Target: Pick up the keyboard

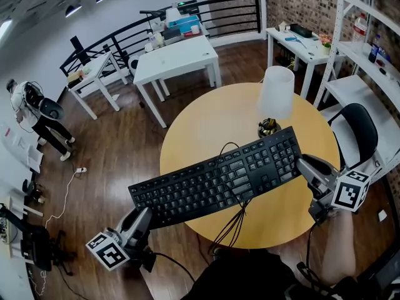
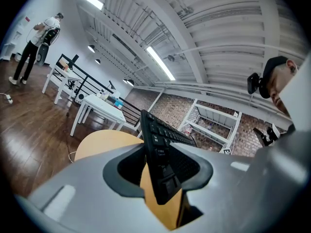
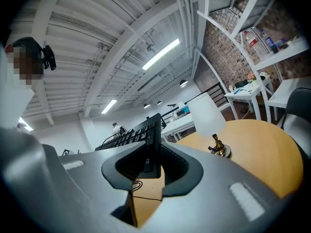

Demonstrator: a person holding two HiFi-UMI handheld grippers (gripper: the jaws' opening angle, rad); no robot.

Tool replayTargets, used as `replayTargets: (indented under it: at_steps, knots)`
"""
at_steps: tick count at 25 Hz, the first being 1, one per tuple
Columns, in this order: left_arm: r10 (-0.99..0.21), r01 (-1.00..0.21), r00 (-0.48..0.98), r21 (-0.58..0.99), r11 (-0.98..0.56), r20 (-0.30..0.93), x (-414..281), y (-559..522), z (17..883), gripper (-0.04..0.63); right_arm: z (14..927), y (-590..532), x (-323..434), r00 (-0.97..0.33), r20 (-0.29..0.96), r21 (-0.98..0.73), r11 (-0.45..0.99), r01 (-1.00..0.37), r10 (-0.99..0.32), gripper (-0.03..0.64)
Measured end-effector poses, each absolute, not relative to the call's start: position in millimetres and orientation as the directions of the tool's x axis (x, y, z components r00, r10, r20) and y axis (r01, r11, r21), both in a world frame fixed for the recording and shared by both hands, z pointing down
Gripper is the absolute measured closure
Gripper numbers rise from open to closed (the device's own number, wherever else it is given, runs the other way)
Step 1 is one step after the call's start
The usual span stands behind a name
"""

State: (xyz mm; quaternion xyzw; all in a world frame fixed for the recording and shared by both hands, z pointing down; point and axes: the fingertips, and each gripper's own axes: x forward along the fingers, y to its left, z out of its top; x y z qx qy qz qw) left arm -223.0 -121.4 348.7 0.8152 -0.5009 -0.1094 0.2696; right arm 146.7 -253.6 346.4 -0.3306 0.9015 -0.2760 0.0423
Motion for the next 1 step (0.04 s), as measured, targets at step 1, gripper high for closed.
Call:
replayTargets:
  at_steps: [1]
  knots:
    - [-0.876,-0.758,0.474,0.549,-0.353,0.091,-223.1,-121.5,348.6,0.465,346.3,-253.7,146.7,-0.778,0.106,-0.525,0.629,-0.573,-0.619,0.528]
